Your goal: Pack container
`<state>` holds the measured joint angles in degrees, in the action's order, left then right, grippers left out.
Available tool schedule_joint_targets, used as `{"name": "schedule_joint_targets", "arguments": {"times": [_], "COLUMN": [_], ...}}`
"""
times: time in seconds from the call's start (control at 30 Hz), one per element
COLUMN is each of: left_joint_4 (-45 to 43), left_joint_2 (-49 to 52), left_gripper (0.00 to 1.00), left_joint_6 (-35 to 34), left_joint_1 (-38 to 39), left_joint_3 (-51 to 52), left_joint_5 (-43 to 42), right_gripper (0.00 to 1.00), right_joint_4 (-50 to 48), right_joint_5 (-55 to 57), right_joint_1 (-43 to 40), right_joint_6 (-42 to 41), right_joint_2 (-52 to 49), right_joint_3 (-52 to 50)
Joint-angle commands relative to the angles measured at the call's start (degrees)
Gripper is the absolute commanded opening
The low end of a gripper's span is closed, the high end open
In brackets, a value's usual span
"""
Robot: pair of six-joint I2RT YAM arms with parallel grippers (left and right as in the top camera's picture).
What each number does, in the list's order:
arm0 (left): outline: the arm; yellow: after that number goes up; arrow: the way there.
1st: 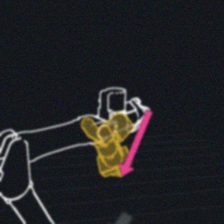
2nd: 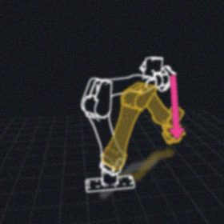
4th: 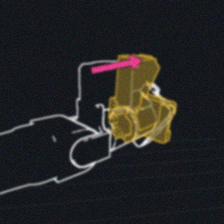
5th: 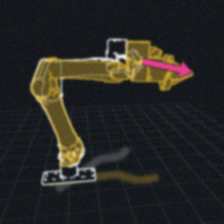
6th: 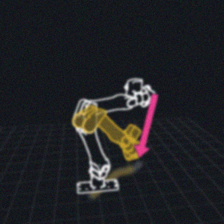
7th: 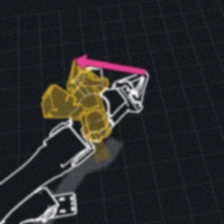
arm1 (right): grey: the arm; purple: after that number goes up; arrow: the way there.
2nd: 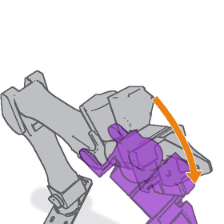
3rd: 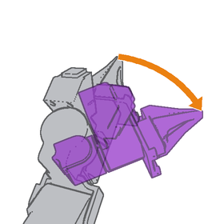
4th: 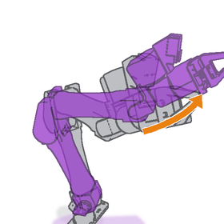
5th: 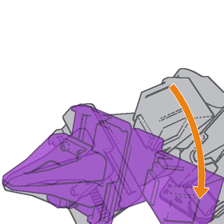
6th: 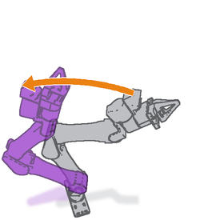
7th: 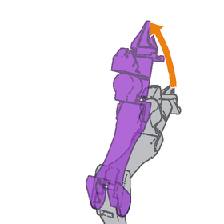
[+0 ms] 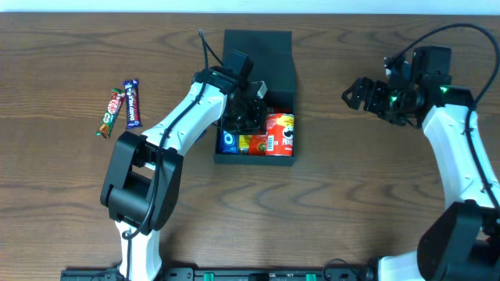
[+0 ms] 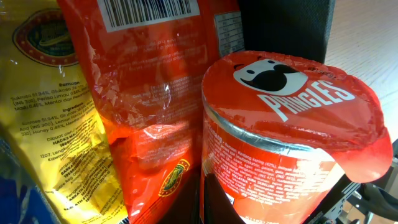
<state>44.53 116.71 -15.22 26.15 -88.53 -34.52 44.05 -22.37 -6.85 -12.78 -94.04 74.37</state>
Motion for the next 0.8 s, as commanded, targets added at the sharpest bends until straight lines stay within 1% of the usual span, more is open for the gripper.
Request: {"name": "schedule_joint_targets", "arguments": {"times": [0.0,0.2,0.5,0.6,0.67,0.77], "left_joint_4": [0.35,0.7,1.62,1.95,1.14,-0.37], "left_joint_2": [0.61,0.61,0.61,0.61,0.61,0.63], "left_gripper": [0.06,0.06,0.06,0.06,0.06,0.06], "left_joint_6": [-0.22,0.04,0.66,3.19,5.18,5.62], "left_joint_1": [-0.07,-1.88,-2.14,-2.14,-2.03,-1.75], "left_joint_3": [-0.5,-4.72,-7.96,-10.64,-11.56,-11.47], "left_joint_5": [-1.22,-0.79,-0.68,-2.12,-4.96,-8.79], "right_gripper": [0.99,0.99,0.99,0.99,0.99,0.99], "right_joint_4": [0.13,0.2,0.26,0.31,0.28,0.33], "right_joint_5": [-0.59,-0.59,-0.57,-0.59,-0.57,-0.59], "right_joint_1": [-0.2,-0.2,-0.2,-0.2,-0.2,-0.2], "right_joint_6": [0.61,0.61,0.61,0.61,0.61,0.61], "right_joint_2": [0.79,0.79,0.79,0.79,0.79,0.79], "right_joint_3": [0.94,0.94,0.94,0.94,0.94,0.94]}}
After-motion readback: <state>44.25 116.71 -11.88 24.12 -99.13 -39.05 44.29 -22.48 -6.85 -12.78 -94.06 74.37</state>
